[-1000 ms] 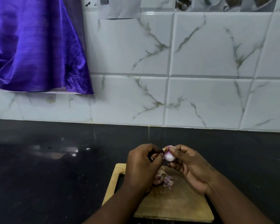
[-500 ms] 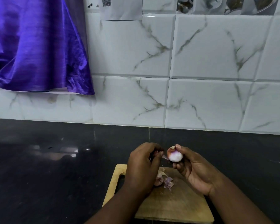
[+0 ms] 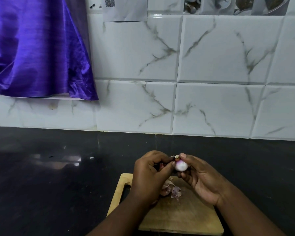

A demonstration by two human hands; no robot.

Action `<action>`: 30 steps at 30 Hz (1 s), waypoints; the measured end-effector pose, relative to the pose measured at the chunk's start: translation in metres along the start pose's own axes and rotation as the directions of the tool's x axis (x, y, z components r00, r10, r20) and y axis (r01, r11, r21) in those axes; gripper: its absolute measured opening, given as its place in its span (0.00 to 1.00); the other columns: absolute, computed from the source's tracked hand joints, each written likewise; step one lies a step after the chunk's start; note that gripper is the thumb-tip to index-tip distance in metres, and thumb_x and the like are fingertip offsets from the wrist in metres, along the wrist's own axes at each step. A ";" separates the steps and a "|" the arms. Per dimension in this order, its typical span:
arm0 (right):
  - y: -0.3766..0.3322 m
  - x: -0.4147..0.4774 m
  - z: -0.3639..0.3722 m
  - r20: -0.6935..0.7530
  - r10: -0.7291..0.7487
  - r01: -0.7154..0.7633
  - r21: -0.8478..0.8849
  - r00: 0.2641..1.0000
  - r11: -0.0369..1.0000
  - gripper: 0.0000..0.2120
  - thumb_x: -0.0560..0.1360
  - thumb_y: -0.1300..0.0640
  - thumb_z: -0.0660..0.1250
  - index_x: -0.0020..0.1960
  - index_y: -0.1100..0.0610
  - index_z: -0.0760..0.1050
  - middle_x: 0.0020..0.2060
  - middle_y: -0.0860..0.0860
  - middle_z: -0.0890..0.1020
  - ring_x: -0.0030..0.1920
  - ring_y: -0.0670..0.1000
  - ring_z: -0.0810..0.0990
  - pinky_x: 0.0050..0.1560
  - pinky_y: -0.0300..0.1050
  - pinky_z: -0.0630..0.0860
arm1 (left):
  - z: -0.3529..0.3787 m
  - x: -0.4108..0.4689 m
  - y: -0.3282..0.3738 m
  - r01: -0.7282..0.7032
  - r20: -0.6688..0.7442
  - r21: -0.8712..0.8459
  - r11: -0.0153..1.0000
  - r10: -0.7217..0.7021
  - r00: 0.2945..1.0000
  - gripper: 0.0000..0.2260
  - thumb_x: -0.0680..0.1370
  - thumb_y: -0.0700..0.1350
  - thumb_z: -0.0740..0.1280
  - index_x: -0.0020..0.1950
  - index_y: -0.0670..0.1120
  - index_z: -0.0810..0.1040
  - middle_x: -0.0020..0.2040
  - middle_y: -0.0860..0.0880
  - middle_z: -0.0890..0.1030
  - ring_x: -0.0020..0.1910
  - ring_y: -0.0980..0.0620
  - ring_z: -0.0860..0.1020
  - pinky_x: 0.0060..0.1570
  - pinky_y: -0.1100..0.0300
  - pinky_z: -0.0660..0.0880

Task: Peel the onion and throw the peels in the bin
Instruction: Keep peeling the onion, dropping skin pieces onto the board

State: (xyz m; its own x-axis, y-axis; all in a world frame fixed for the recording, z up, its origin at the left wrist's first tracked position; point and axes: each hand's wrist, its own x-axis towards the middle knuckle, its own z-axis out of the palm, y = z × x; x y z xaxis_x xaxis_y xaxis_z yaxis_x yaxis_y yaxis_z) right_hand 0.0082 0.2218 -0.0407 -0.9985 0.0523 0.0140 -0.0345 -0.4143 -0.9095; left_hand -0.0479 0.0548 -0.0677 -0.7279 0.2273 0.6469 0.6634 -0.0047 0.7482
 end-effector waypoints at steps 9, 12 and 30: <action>0.002 -0.001 0.004 0.031 -0.018 0.018 -0.016 0.999 1.000 0.11 0.73 0.56 0.70 0.50 0.62 0.85 0.43 0.58 0.84 0.37 0.49 0.83 0.34 0.37 0.82 | 0.002 -0.001 -0.001 0.076 -0.065 -0.027 0.997 -0.078 0.995 0.07 0.76 0.38 0.76 0.47 0.50 0.88 0.43 0.54 0.87 0.45 0.52 0.86 0.45 0.50 0.85; 0.002 -0.001 0.005 0.021 -0.026 0.026 -0.012 0.999 1.000 0.11 0.74 0.56 0.70 0.50 0.62 0.85 0.42 0.58 0.85 0.35 0.49 0.83 0.33 0.37 0.82 | 0.002 -0.001 -0.001 0.080 -0.060 -0.040 0.996 -0.083 0.995 0.06 0.77 0.38 0.76 0.49 0.49 0.88 0.44 0.54 0.87 0.46 0.53 0.86 0.47 0.51 0.85; 0.003 0.001 0.002 0.068 -0.060 0.065 -0.066 0.996 0.996 0.09 0.74 0.56 0.73 0.50 0.60 0.86 0.45 0.57 0.85 0.43 0.49 0.83 0.40 0.39 0.82 | 0.003 -0.001 0.000 0.077 -0.067 0.080 0.994 -0.071 0.995 0.07 0.81 0.41 0.72 0.48 0.53 0.82 0.44 0.56 0.83 0.44 0.55 0.83 0.43 0.59 0.82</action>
State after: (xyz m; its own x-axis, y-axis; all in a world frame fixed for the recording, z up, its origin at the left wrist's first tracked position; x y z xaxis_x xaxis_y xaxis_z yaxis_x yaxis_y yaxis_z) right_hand 0.0075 0.2190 -0.0425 -0.9951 0.0154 0.0972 -0.0964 -0.3491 -0.9321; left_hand -0.0468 0.0570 -0.0693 -0.7834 0.1610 0.6002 0.6173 0.0903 0.7815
